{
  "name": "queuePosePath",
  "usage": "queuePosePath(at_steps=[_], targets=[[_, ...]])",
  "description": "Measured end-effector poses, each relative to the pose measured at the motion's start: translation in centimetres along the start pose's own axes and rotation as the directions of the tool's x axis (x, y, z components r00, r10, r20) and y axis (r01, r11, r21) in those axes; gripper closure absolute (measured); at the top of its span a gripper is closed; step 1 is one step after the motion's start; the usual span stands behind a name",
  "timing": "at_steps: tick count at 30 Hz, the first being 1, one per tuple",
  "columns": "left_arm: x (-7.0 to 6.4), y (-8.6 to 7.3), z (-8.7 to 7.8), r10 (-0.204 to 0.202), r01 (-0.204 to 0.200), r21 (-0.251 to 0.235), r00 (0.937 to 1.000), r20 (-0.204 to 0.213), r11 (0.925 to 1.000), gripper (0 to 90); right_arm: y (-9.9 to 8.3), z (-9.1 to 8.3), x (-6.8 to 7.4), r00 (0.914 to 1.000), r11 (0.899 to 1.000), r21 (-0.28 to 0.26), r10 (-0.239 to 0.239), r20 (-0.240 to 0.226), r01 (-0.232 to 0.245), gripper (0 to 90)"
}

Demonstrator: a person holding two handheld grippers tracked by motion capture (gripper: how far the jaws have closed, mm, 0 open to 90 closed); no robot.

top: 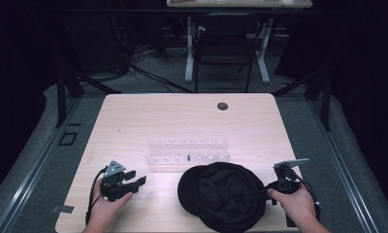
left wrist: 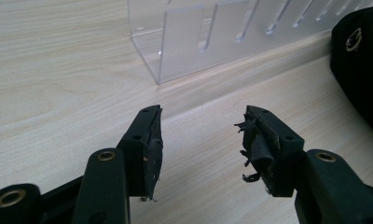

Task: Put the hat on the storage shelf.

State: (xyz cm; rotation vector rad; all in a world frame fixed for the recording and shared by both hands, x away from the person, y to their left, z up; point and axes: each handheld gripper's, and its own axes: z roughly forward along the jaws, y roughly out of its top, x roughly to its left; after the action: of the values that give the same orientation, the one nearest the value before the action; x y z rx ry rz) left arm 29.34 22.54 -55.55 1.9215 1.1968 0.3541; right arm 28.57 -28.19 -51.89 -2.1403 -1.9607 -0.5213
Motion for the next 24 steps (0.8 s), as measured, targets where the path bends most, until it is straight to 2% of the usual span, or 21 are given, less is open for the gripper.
queuePosePath(at_steps=[5,6,8,11,12,17,24], targets=[[0.02,-0.01,0.0,0.002,-0.002,0.004,1.0,0.0,1.0,47.6,0.05,0.46,0.06,0.9999,1.0,0.003,0.012,0.012,-0.012,78.3],[0.01,-0.02,0.02,0.0,0.0,0.004,1.0,0.0,1.0,47.5,0.0,0.63,0.04,0.9998,1.0,-0.012,0.021,-0.002,-0.021,78.4],[0.01,-0.03,0.06,-0.002,0.002,0.005,1.0,0.0,1.0,47.6,0.19,0.53,0.04,0.9998,1.0,0.019,0.003,0.021,-0.004,79.1],[-0.01,-0.04,0.09,-0.002,0.002,0.006,1.0,0.001,1.0,47.6,0.25,0.83,0.08,0.9997,1.0,0.002,0.023,0.005,-0.023,80.7],[-0.01,-0.04,0.09,-0.002,0.002,0.006,1.0,0.002,1.0,47.6,0.34,0.77,0.07,0.9999,1.0,0.018,0.012,0.01,-0.013,81.1],[-0.02,-0.05,0.12,-0.002,0.002,0.007,1.0,0.002,1.0,47.6,0.51,0.83,0.06,0.9999,0.999,0.033,0.008,0.01,-0.009,83.5],[-0.02,-0.05,0.13,-0.002,0.002,0.007,1.0,0.002,1.0,47.6,0.5,0.84,0.0,0.9999,0.999,0.037,0.01,-0.004,-0.01,85.8]])
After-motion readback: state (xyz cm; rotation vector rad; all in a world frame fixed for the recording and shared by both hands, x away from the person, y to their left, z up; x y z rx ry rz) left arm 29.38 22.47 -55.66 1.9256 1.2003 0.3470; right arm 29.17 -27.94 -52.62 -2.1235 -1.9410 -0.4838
